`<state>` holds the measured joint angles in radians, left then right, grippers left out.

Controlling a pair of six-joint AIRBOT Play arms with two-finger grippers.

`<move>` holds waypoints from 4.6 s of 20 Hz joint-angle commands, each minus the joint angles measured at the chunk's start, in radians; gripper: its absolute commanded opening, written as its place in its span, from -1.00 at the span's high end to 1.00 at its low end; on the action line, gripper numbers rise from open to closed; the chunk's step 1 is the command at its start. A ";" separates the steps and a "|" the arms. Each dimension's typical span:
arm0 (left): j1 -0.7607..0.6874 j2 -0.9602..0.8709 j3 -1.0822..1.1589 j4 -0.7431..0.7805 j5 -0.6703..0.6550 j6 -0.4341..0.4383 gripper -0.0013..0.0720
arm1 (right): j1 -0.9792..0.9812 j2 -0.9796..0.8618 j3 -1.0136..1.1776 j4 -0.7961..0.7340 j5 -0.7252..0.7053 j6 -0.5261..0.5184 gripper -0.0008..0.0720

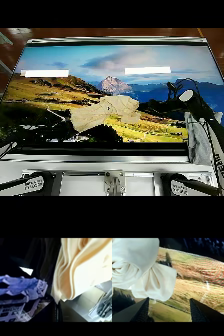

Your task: Fold the shirts.

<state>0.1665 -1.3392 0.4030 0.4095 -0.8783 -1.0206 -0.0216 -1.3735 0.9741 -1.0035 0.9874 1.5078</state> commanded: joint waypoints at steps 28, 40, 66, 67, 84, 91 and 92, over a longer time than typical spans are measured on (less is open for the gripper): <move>0.003 0.375 0.320 -0.006 -0.101 0.041 0.88 | 0.111 0.098 0.187 0.179 -0.087 -0.323 0.80; 0.179 0.840 1.246 0.351 0.121 -0.209 0.88 | 0.111 0.758 0.685 0.024 -0.408 -0.252 0.80; 0.167 0.276 0.559 0.557 0.058 -0.361 0.87 | 0.111 -0.225 0.684 -0.093 -0.270 0.066 0.79; 0.153 0.214 0.559 0.523 0.058 -0.361 0.87 | 0.111 -0.267 0.684 -0.069 -0.267 0.078 0.79; 0.475 -0.026 0.735 0.731 -0.739 -0.343 -0.52 | -0.188 -0.196 0.683 -0.310 0.567 0.026 -0.75; 0.517 0.044 0.195 0.600 -0.499 -0.209 -0.96 | -0.244 -0.196 0.478 0.003 0.609 -0.057 -0.75; 0.512 0.043 0.156 0.598 -0.458 -0.209 -0.96 | -0.224 -0.196 0.467 0.001 0.570 -0.057 -0.75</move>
<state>0.6693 -1.3029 0.7162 1.0466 -1.4296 -1.2823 -0.2607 -1.5738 1.5013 -1.0904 1.5803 1.4853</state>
